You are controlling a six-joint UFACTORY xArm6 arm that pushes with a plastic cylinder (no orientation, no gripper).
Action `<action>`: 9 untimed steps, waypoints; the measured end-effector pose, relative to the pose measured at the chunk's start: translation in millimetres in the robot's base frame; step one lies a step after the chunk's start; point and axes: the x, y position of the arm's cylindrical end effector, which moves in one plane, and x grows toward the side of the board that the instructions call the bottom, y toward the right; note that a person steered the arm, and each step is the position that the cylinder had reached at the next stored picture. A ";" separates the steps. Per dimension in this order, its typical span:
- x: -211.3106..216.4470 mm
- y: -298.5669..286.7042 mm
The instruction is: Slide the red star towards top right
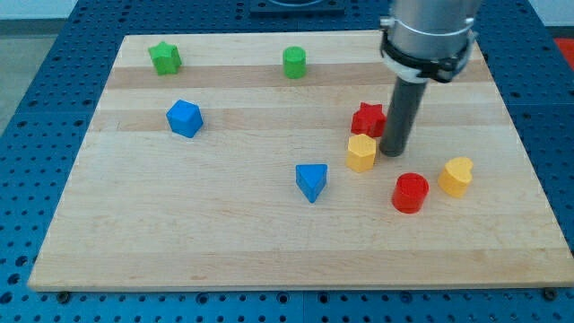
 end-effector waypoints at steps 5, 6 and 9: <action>-31.5 -65.9; -31.5 -45.1; -12.4 -43.0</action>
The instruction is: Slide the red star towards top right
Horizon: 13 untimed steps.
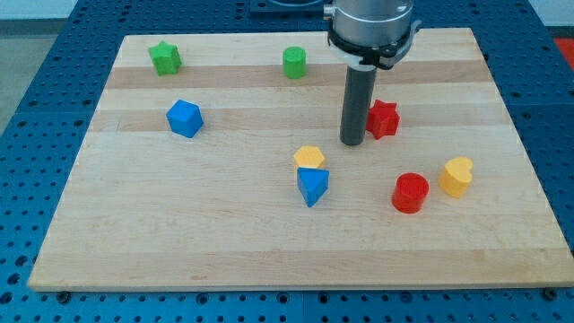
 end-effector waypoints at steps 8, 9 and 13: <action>-34.1 54.4; -28.7 71.6; -122.1 115.9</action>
